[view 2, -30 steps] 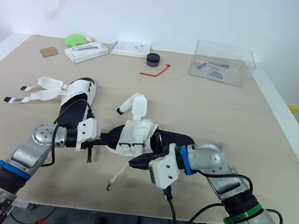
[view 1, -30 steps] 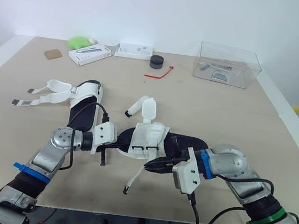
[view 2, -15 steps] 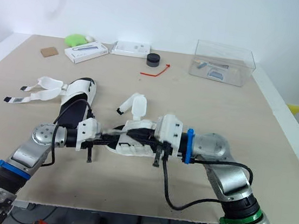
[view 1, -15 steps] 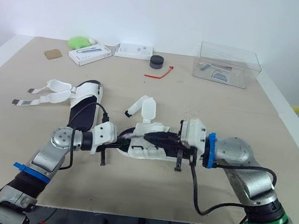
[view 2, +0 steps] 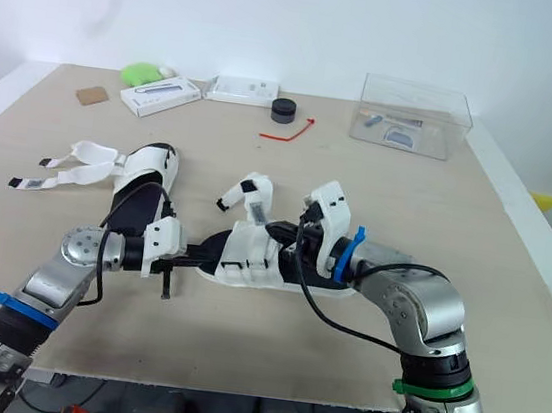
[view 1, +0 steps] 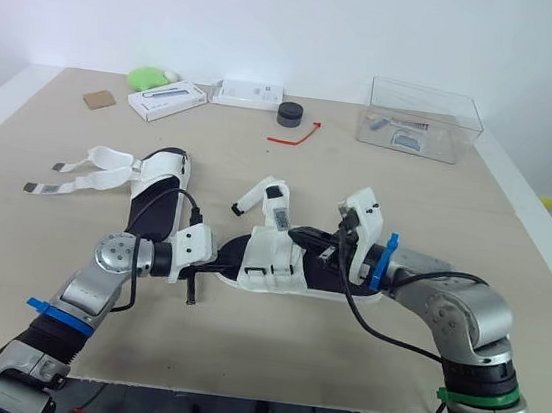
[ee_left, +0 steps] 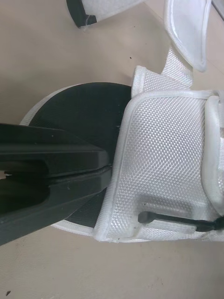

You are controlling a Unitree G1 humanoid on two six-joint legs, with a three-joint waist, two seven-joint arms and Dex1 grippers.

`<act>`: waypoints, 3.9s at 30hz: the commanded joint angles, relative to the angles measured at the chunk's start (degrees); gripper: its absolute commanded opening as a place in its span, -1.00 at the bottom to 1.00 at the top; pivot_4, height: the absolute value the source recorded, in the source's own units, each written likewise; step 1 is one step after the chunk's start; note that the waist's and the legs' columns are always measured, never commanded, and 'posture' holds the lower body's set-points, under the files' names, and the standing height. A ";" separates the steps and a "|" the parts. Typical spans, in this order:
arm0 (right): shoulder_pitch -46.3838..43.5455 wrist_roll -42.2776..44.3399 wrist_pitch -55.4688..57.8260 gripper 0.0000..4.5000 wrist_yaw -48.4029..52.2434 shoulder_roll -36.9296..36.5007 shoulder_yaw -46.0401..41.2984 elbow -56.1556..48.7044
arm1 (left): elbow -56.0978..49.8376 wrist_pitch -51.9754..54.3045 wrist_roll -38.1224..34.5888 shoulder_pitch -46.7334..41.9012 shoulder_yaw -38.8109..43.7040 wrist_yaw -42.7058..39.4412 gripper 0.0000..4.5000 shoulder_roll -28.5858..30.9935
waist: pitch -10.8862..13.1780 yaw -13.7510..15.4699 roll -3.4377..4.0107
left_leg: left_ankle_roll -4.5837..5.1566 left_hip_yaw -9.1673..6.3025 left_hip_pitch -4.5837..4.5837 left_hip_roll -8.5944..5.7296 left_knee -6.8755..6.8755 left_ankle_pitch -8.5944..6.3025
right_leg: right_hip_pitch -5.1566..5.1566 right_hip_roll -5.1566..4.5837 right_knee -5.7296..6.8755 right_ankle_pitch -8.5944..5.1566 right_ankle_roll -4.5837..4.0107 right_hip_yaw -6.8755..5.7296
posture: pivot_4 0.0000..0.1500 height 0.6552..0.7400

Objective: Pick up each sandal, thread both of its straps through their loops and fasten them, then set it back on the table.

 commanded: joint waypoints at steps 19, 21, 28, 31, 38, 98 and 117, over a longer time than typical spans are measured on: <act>-4.20 0.57 7.34 -0.84 -4.04 -1.22 -2.73 -1.20 | 2.34 2.11 3.14 1.68 -1.14 0.50 -1.00 1.07 | 0.00 -0.04 0.00 | 0.01 0.00 -0.06 -0.02 -0.01 0.00 | -0.05 0.12 -0.03 0.00 0.03 0.01 | 1.00 1.00; -4.35 -0.69 4.83 -0.62 -2.40 -2.76 -1.87 -1.47 | 2.25 2.15 3.13 1.74 -1.13 0.51 -1.00 1.11 | 0.00 -0.04 0.01 | 0.01 0.01 -0.08 -0.02 -0.01 0.00 | -0.07 0.12 -0.04 0.00 0.03 0.01 | 1.00 1.00; -5.19 -5.41 -4.50 0.20 3.12 -6.62 -0.04 -2.02 | 1.90 2.26 3.22 1.91 -1.19 0.41 -1.00 1.11 | 0.01 -0.03 0.01 | 0.01 -0.04 -0.15 -0.02 -0.12 0.00 | -0.11 0.17 -0.14 -0.05 0.10 -0.01 | 1.00 1.00; -7.30 -7.67 -11.48 0.20 5.98 -6.23 0.10 -0.46 | 2.14 2.20 3.28 1.59 -1.25 0.35 -1.00 1.01 | 0.02 -0.03 0.03 | 0.01 -0.04 -0.19 -0.02 -0.11 0.00 | -0.14 0.17 -0.15 -0.04 0.11 -0.01 | 1.00 1.00; -12.53 -9.12 -15.79 -0.19 12.42 -0.08 6.80 4.54 | 2.44 2.10 3.34 1.15 -1.36 0.41 -1.00 0.62 | 0.02 -0.04 0.03 | 0.01 -0.03 -0.17 0.02 -0.12 0.00 | -0.15 0.23 -0.16 -0.05 0.09 -0.01 | 1.00 1.00; -24.27 -19.12 4.24 -0.99 12.85 1.36 9.96 27.39 | 2.18 2.34 3.76 1.24 -1.20 1.73 -1.00 0.75 | 0.02 -0.01 0.04 | 0.02 -0.11 -0.33 -0.05 -0.11 0.00 | -0.19 -0.16 -0.21 -0.04 0.10 -0.16 | 1.00 1.00; -37.20 -12.63 13.68 0.99 5.02 9.88 -9.73 51.79 | 2.17 2.03 3.87 1.41 -1.53 1.91 -1.00 0.37 | 0.06 -0.04 0.09 | 0.02 -0.16 -0.41 -0.05 -0.15 0.00 | -0.21 -0.20 -0.27 0.02 0.16 -0.14 | 1.00 1.00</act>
